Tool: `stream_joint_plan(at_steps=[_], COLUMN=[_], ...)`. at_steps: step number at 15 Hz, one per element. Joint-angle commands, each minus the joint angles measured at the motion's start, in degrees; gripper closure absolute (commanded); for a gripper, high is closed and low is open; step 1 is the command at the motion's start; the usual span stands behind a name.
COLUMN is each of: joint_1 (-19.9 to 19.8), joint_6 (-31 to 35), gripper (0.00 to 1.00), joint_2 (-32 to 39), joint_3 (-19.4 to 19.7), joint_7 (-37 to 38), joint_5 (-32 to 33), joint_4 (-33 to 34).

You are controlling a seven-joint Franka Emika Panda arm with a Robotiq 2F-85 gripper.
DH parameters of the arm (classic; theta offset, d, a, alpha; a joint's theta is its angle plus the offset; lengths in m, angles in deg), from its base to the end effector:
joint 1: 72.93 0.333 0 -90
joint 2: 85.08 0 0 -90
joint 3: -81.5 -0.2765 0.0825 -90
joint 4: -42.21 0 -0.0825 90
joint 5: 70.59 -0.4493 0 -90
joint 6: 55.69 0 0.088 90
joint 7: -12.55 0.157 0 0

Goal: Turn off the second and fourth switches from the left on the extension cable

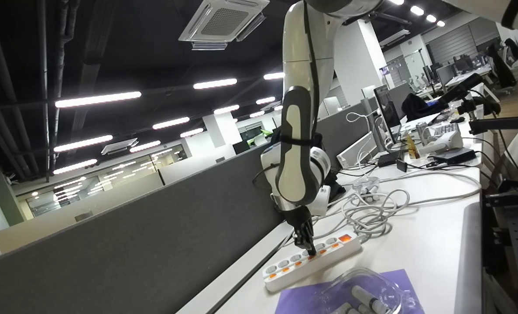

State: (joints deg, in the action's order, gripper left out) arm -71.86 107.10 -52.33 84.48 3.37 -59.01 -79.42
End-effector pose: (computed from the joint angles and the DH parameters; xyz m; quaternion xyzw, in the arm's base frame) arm 0.5969 -0.0165 0.0090 0.9829 0.1617 0.0669 0.0572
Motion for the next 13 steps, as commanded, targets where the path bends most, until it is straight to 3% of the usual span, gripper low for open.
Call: stream_joint_plan(at_steps=[1,5,8,13], joint_1=[0.82,1.57,0.16,1.23], joint_6=[14.47,22.46,22.09,19.39], gripper=[1.00,1.00,1.00,1.00], joint_2=[7.40,11.20,10.13,3.36], joint_3=[2.17,3.82,1.88,0.62], joint_7=[1.40,0.60,-0.08,0.81], joint_5=[2.15,0.37,-0.22,-0.81], joint_4=[0.54,0.88,-0.22,-5.45])
